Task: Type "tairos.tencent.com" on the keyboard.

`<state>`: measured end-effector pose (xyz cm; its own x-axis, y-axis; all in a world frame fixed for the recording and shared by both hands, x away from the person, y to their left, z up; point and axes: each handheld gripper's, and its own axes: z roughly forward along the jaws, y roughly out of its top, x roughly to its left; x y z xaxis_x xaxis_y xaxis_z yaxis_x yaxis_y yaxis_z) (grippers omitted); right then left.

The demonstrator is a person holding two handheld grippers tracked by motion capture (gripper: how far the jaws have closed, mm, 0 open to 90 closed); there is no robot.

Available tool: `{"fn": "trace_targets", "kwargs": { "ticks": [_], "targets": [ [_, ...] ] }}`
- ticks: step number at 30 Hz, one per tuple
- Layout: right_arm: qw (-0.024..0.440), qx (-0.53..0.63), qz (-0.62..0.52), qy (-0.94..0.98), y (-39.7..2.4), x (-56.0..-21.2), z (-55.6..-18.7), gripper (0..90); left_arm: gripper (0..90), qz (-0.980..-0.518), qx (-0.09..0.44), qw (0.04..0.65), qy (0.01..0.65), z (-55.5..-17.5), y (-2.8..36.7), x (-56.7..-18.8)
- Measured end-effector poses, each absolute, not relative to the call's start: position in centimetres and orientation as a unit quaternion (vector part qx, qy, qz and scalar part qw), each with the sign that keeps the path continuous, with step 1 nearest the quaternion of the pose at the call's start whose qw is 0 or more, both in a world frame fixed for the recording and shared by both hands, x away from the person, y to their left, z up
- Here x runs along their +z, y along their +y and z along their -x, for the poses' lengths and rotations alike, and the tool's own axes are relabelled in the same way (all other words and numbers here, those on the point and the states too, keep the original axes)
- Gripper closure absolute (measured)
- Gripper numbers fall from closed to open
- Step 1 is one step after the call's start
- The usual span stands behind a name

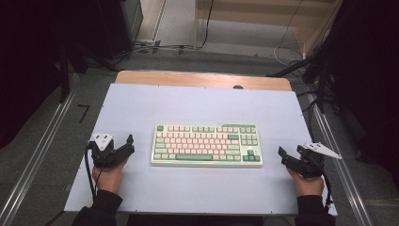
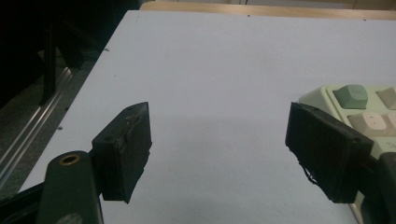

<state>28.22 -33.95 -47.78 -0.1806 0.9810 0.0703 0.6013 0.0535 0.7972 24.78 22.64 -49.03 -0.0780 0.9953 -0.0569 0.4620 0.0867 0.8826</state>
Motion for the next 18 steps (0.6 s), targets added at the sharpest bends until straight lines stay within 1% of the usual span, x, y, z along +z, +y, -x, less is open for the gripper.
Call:
{"fn": "trace_targets", "kwargs": {
  "ticks": [18],
  "targets": [
    [0.257,0.367,-0.571,0.687,-32.7,-47.6,-28.1,24.1,24.0,-0.583,0.355,0.372,0.629,-25.0,21.7,-49.2]
  ]
}}
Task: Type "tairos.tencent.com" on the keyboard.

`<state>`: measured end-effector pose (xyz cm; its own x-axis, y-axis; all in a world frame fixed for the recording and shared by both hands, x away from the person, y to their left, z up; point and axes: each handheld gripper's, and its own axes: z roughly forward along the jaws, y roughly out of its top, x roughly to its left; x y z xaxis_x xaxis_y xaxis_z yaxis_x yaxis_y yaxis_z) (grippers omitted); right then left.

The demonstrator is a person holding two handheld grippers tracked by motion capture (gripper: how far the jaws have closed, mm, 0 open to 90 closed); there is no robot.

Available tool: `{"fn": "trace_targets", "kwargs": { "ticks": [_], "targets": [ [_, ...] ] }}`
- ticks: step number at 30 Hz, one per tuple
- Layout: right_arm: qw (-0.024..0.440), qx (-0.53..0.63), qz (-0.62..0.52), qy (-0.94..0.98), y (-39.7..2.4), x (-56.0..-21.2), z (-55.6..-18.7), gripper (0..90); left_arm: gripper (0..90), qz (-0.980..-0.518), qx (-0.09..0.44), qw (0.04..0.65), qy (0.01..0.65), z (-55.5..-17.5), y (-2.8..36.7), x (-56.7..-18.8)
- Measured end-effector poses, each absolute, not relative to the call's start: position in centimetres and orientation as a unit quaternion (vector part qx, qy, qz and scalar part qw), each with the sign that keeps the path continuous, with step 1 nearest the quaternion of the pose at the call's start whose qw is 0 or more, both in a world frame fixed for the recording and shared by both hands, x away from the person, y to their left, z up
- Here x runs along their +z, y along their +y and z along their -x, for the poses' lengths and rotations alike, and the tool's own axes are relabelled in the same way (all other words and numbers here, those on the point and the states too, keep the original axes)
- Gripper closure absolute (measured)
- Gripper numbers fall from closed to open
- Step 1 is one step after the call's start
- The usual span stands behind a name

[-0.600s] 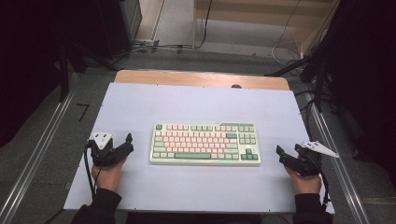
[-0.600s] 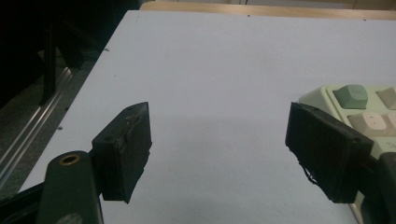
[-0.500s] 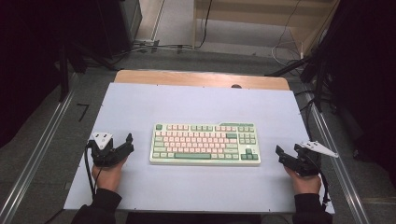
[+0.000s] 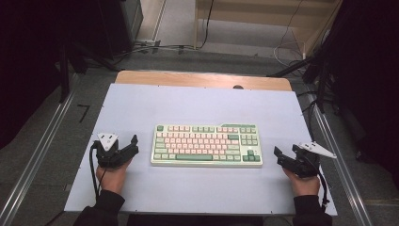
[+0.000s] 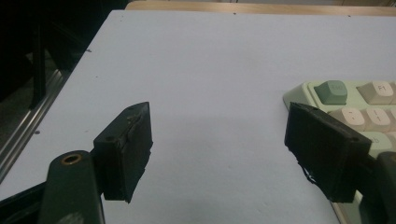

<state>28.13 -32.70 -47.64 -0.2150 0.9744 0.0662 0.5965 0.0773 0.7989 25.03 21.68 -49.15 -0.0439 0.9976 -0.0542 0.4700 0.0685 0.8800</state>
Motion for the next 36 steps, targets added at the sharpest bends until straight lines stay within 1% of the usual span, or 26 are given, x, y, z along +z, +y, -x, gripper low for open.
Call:
{"fn": "trace_targets", "kwargs": {
  "ticks": [15,18,23,30,36],
  "targets": [
    [0.248,0.385,-0.562,0.689,-31.2,-47.3,-28.2,25.4,25.0,-0.591,0.349,0.378,0.622,-25.3,20.6,-49.2],
    [0.246,0.385,-0.557,0.694,-30.7,-47.3,-28.3,25.5,27.0,-0.597,0.346,0.380,0.615,-25.5,20.1,-49.2],
    [0.242,0.385,-0.549,0.702,-29.8,-47.4,-28.4,26.1,27.7,-0.603,0.343,0.386,0.608,-25.5,19.5,-49.1],
    [0.242,0.391,-0.538,0.707,-29.0,-47.3,-28.5,30.3,36.9,-0.609,0.332,0.400,0.598,-25.6,18.9,-48.9],
    [0.240,0.390,-0.530,0.713,-28.3,-47.3,-28.6,30.5,37.4,-0.615,0.327,0.401,0.595,-25.9,18.3,-48.9]
  ]
}}
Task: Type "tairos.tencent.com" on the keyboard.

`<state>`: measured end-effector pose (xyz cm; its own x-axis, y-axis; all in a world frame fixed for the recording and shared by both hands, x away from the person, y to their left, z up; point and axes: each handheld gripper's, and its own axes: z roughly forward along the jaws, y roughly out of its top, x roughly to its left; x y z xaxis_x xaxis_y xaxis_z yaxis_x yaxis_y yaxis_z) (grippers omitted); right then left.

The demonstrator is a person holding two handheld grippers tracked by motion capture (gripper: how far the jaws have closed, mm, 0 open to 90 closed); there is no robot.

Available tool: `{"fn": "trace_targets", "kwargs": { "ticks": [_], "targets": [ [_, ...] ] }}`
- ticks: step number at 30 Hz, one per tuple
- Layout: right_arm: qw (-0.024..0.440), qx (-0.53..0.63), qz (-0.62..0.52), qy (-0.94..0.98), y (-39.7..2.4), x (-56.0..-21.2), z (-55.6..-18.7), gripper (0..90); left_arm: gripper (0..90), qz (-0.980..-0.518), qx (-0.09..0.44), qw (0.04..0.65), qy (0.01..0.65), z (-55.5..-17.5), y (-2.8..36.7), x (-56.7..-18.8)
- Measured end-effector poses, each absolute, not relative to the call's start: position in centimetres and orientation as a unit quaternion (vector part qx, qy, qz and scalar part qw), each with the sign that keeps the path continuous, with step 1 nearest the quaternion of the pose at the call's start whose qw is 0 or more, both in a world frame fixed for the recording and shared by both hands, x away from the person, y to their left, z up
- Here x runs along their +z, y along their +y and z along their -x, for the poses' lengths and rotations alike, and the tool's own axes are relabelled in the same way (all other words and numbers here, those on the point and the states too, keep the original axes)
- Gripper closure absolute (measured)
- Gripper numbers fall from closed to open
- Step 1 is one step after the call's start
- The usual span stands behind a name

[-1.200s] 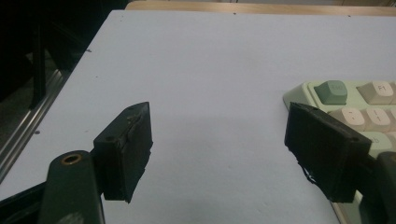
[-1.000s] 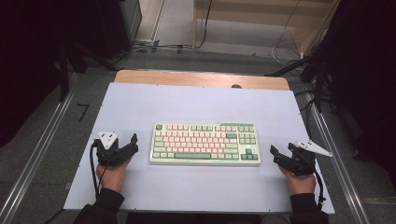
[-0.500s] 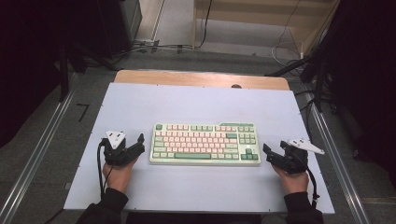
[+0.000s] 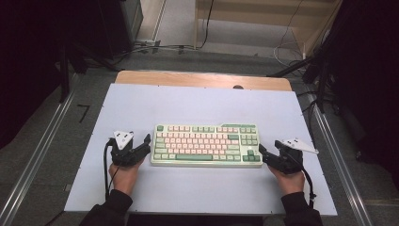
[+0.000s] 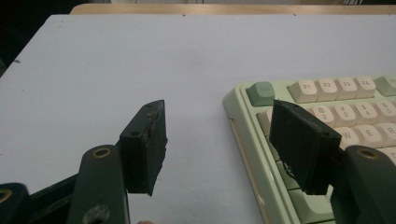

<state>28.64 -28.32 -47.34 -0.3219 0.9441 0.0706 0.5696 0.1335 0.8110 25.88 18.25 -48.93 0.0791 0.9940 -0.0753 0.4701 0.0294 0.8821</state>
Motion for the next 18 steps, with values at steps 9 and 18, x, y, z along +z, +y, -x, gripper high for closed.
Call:
{"fn": "trace_targets", "kwargs": {
  "ticks": [9,18],
  "targets": [
    [0.238,0.391,-0.515,0.725,-27.0,-47.3,-28.8,32.1,39.3,-0.630,0.314,0.407,0.582,-26.1,17.0,-48.9],
    [0.234,0.394,-0.500,0.735,-25.7,-47.3,-29.1,36.4,39.7,-0.639,0.307,0.405,0.577,-26.4,16.2,-48.7]
  ]
}}
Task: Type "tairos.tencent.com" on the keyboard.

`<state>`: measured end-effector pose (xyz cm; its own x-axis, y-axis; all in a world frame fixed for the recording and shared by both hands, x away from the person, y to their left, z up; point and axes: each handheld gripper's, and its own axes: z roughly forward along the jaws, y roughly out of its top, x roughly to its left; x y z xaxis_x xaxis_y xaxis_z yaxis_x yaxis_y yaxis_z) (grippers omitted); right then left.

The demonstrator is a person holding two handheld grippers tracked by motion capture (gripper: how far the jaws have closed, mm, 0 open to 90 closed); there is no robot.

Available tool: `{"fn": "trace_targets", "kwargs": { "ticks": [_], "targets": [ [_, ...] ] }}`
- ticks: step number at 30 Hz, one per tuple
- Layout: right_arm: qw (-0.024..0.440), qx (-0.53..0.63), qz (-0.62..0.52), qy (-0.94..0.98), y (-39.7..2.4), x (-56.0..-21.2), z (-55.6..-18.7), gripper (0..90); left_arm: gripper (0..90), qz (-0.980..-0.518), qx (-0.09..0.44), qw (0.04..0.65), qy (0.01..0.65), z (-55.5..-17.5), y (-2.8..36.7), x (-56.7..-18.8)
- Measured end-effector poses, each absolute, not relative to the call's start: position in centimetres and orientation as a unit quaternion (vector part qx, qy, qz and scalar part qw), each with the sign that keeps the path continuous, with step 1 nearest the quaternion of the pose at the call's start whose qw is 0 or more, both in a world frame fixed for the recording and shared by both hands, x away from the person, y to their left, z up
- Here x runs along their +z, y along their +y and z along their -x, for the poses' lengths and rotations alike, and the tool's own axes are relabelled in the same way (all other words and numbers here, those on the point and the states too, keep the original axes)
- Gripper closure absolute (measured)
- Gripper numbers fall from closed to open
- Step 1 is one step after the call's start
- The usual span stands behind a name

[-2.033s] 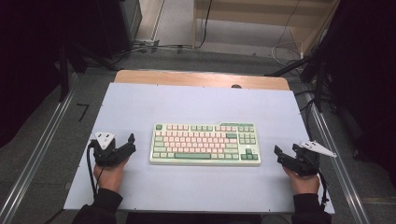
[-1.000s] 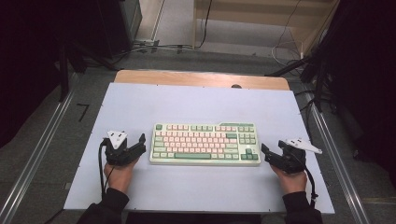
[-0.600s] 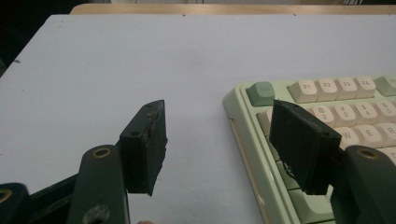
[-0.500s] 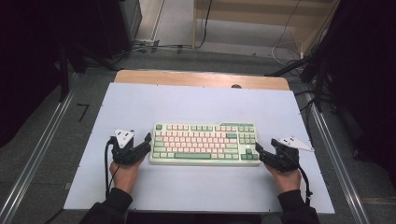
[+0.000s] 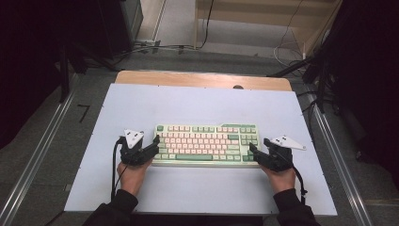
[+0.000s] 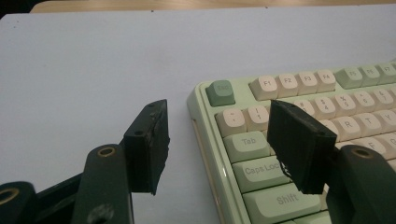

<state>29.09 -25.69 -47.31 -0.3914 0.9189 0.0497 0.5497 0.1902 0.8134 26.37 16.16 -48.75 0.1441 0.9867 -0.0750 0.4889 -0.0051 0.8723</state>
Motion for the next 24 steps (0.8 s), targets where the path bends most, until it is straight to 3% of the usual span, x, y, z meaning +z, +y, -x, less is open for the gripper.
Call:
{"fn": "trace_targets", "kwargs": {
  "ticks": [9,24],
  "targets": [
    [0.233,0.399,-0.493,0.738,-24.9,-47.3,-29.2,40.5,44.7,-0.643,0.306,0.407,0.572,-26.5,15.6,-48.7],
    [0.211,0.413,-0.466,0.754,-23.0,-47.3,-29.8,57.4,68.3,-0.652,0.290,0.415,0.564,-26.5,15.1,-48.8]
  ]
}}
